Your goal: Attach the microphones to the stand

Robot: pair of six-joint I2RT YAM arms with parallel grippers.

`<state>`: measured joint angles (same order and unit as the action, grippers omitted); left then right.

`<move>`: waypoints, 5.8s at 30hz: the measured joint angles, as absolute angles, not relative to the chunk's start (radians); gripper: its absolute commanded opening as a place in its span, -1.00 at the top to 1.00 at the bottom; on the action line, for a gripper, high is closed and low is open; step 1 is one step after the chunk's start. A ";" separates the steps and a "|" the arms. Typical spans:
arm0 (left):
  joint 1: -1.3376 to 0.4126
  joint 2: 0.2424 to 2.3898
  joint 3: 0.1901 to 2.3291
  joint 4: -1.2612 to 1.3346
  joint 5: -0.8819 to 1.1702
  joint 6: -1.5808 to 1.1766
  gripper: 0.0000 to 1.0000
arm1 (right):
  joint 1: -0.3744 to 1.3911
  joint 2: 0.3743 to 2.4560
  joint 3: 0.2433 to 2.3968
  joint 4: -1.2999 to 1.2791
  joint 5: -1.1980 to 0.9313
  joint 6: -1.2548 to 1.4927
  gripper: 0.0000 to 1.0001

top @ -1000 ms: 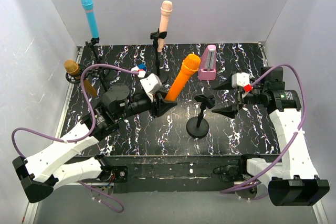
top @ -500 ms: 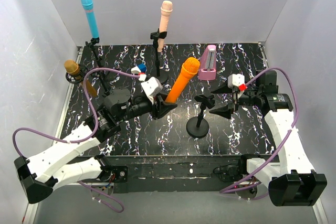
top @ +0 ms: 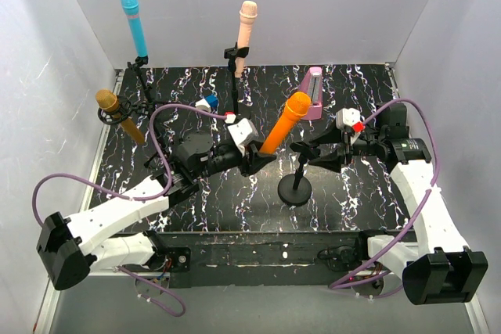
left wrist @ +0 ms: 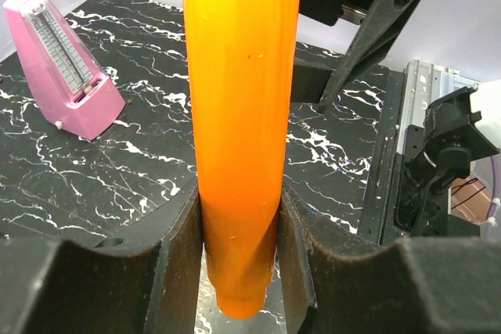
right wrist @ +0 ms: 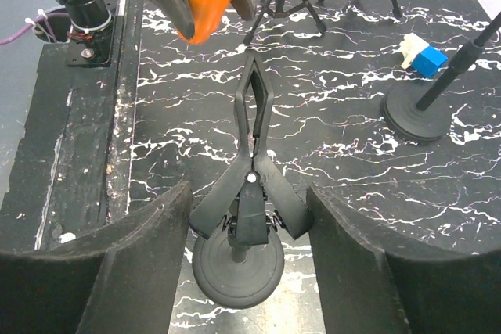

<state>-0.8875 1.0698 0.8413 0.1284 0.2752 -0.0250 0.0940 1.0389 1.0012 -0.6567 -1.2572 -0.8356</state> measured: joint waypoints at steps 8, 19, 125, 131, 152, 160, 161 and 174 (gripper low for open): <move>-0.878 1.174 0.776 0.322 0.322 -0.022 1.00 | 0.094 1.042 0.984 -0.628 -1.249 -0.814 0.74; -0.873 1.301 0.756 0.509 0.364 -0.023 1.00 | 0.094 1.042 0.983 -0.623 -1.250 -0.799 0.77; -0.867 0.655 0.750 -0.130 0.058 -0.018 -0.96 | -0.130 1.370 1.280 -0.203 -0.611 -0.292 0.66; -0.867 0.651 0.751 -0.141 0.047 -0.019 -0.96 | -0.154 1.365 1.232 -0.113 -0.593 -0.252 -0.14; -0.867 0.606 0.929 -0.328 0.027 -0.115 -0.96 | -0.289 1.013 1.154 -0.317 -0.636 -0.279 -0.76; -0.867 0.591 1.021 -0.471 -0.027 -0.221 -0.96 | -0.352 0.825 1.149 -0.529 -0.666 -0.258 -0.97; -0.867 0.591 1.034 -0.492 -0.044 -0.233 -0.96 | -0.366 0.798 1.151 -0.559 -0.673 -0.233 -0.97; -0.867 0.800 1.423 -0.760 -0.308 -0.243 -0.96 | -0.419 0.577 1.300 -0.906 -0.583 -0.072 -0.96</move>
